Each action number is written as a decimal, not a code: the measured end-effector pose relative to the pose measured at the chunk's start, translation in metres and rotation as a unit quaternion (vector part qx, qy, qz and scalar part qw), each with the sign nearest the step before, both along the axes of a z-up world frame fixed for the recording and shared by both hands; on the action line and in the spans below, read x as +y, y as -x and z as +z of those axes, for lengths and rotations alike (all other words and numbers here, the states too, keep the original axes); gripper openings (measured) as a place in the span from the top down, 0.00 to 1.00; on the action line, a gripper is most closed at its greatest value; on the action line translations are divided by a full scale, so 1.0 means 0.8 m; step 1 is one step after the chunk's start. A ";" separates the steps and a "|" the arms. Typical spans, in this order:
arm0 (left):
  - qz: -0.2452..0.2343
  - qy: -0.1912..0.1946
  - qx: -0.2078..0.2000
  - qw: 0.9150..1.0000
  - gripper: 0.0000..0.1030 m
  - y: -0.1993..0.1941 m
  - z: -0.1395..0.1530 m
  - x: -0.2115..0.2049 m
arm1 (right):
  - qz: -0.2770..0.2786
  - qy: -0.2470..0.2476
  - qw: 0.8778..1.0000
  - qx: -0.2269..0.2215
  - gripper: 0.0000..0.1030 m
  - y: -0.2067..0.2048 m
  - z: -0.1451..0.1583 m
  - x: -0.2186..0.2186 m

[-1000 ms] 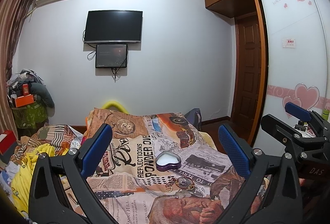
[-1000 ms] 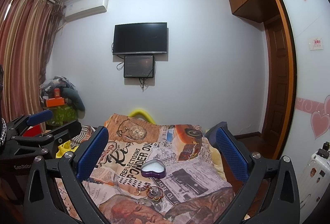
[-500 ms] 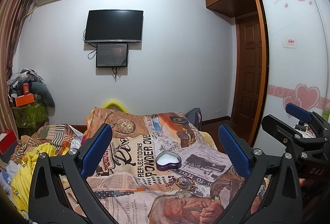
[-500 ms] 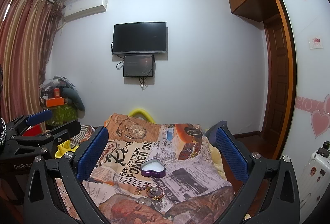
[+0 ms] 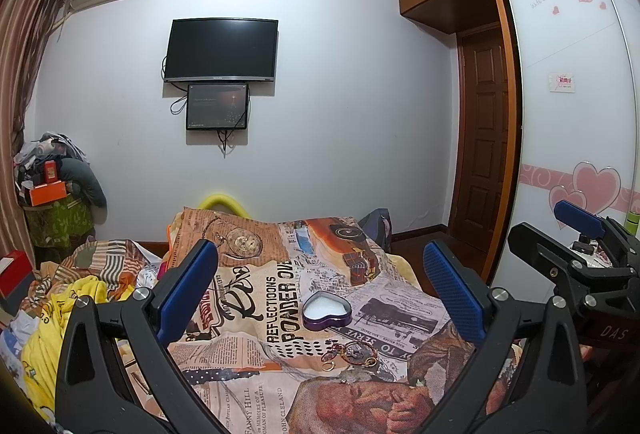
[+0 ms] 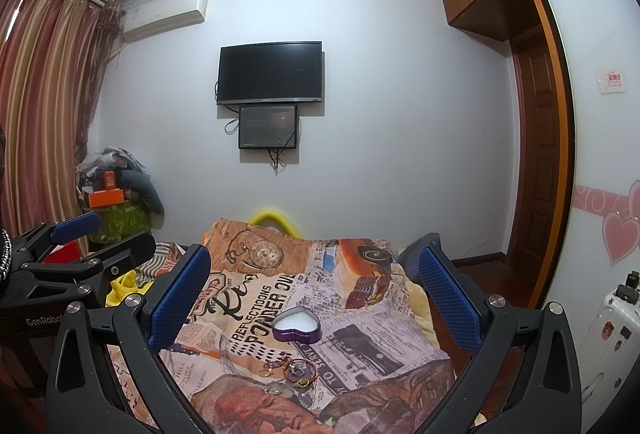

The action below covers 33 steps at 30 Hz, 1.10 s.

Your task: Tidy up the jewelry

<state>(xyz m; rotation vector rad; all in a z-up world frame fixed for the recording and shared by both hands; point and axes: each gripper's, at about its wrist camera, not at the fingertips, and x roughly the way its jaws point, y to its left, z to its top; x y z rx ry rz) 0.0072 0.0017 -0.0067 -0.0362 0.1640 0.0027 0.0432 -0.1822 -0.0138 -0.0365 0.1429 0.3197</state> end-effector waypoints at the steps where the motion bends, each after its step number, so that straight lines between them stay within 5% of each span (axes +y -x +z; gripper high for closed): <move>1: 0.000 0.000 0.000 1.000 0.00 0.000 -0.001 0.000 | 0.000 0.000 1.000 0.000 0.00 0.000 0.000 0.000; 20: 0.004 0.001 0.017 1.000 0.00 -0.011 -0.011 0.003 | -0.003 0.002 1.000 0.017 0.00 -0.015 -0.004 -0.004; 33: 0.013 0.006 0.116 0.993 0.00 -0.083 -0.059 0.016 | -0.024 0.018 0.995 0.092 0.00 -0.063 -0.043 -0.013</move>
